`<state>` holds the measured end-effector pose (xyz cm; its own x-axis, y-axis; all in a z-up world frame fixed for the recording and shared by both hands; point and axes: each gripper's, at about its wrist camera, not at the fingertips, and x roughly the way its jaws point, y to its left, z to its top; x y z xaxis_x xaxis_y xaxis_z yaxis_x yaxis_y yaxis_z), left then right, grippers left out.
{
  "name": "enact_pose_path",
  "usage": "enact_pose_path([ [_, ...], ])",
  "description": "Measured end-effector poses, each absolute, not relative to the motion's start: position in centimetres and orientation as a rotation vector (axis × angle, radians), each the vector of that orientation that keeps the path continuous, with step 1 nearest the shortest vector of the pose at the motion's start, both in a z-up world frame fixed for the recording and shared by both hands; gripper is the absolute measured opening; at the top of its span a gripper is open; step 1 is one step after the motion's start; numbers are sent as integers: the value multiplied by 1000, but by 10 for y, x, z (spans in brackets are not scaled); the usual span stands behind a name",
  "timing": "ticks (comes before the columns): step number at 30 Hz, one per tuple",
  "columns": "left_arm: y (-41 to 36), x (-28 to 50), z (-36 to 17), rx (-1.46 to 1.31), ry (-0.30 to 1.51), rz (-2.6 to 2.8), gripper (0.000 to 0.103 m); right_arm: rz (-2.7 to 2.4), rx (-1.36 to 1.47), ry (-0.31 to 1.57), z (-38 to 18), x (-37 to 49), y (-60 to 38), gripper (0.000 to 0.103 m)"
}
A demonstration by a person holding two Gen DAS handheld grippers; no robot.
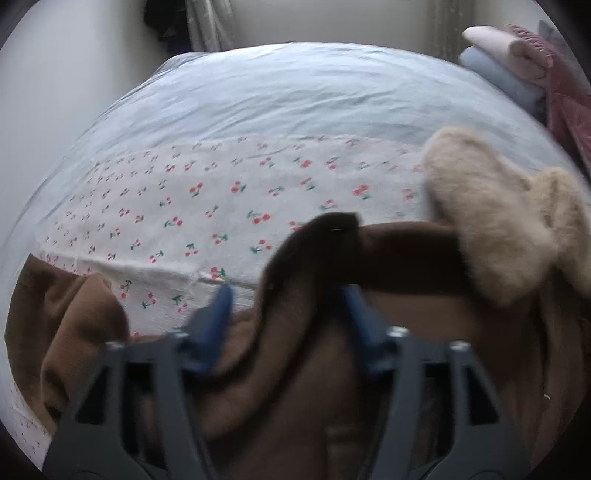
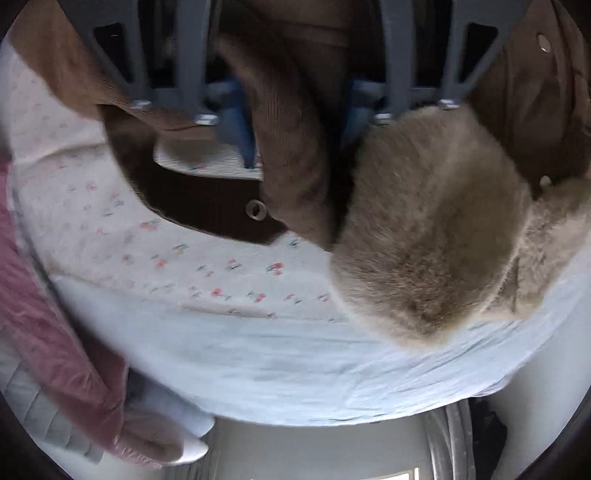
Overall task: Fold large clothes
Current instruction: 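Grasp the fur collar with both grippers and lift it, then lower the collar and release it, spreading the jacket flat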
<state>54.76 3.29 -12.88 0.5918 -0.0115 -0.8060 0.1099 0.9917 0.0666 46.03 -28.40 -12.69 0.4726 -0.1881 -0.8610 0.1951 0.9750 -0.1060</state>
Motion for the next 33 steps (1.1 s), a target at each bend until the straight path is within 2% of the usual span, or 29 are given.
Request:
enact_pose_path([
  [4,38,520,-101,93,922,-141,82,-171,-25,1009,-86,423,-289,62],
  [8,38,462,-64,83,899,-201,87,-137,34,949,-28,367,-301,75],
  [11,47,420,-48,26,906,-240,98,-107,136,934,1,316,-322,82],
  [15,60,367,-36,-64,929,-264,99,-127,168,944,23,250,-346,86],
  [20,71,319,-42,-124,967,-265,99,-209,173,975,21,191,-396,87],
  [26,65,270,-61,-99,1004,-242,99,-409,229,1038,-13,128,-501,87],
  [33,14,252,-80,-19,1016,-285,99,-491,590,1041,-56,67,-594,87],
])
